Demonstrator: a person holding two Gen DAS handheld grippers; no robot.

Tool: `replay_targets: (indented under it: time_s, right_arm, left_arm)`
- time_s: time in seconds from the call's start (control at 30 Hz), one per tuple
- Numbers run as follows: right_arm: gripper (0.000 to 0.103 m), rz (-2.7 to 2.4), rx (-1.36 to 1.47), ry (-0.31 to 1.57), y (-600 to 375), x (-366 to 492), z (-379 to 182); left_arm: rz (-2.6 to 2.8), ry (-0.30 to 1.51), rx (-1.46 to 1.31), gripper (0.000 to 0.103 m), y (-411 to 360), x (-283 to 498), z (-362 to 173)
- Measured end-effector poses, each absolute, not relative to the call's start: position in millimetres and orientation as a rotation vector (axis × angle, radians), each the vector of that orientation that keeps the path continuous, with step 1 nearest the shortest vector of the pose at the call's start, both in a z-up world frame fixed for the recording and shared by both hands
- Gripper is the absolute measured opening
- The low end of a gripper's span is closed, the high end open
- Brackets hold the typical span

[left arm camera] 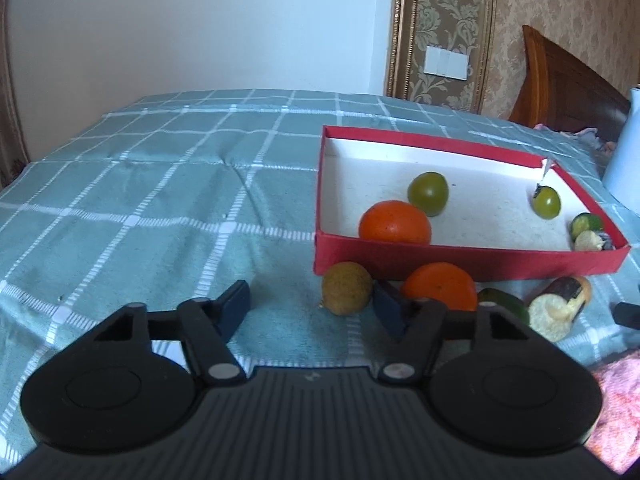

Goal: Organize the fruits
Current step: 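Move the left tool to the small brown round fruit and close on it, then carry the brown fruit into the tray with the left tool and release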

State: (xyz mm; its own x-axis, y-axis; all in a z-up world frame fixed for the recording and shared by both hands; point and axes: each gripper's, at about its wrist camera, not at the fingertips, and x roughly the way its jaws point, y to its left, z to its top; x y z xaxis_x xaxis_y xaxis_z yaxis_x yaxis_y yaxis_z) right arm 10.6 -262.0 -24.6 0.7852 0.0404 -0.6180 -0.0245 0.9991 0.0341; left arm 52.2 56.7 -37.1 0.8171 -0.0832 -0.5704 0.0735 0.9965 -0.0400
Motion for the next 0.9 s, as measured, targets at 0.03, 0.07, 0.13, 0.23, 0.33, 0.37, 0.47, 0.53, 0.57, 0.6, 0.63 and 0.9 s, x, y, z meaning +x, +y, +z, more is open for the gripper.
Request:
replay_targets:
  time_s: [0.03,0.07,0.13,0.23,0.33,0.37,0.47,0.53,0.57,0.6,0.63,0.9]
  right_arm:
    - [0.083,0.035,0.025,0.667,-262.2,10.5,-24.6]
    - [0.083,0.035,0.025,0.667,-262.2,10.5,-24.6]
    - [0.084,0.035,0.024,0.667,-262.2,10.5,-24.6]
    - [0.087,0.028,0.023,0.670,-262.5,10.8,-25.5]
    - [0.089,0.023,0.025,0.673,-263.0,11.3,-26.2]
    - [0.090,0.022,0.025,0.673,-263.1,11.4,-26.3]
    - [0.090,0.021,0.026,0.674,-263.2,11.3,-26.5]
    - [0.090,0.021,0.026,0.674,-263.2,11.3,-26.5]
    - [0.090,0.022,0.026,0.674,-263.3,11.3,-26.5]
    - [0.091,0.022,0.026,0.674,-263.1,11.4,-26.4]
    - [0.091,0.021,0.026,0.674,-262.9,11.4,-26.4]
    - [0.092,0.020,0.025,0.675,-263.2,11.1,-26.8]
  left_arm:
    - [-0.092,0.603,-0.008,0.052,54.4,51.1,-36.7]
    - [-0.097,0.600,0.004,0.050,52.0,49.9,-36.4]
    - [-0.101,0.600,0.037,0.045,45.0,49.9,-36.3]
    - [-0.102,0.602,0.069,0.041,38.9,49.3,-37.0]
    - [-0.101,0.601,0.087,0.032,34.9,47.8,-37.6]
    - [-0.100,0.599,0.095,0.030,33.5,47.2,-37.6]
    - [-0.090,0.594,0.119,0.028,28.5,45.5,-37.9]
    - [-0.081,0.594,0.120,0.027,26.9,44.8,-37.5]
    - [-0.078,0.595,0.120,0.027,26.6,44.5,-37.5]
    - [-0.076,0.594,0.124,0.027,26.1,44.6,-37.2]
    - [-0.074,0.594,0.130,0.027,25.8,43.9,-37.1]
    - [-0.068,0.575,0.141,0.027,26.7,38.3,-30.4]
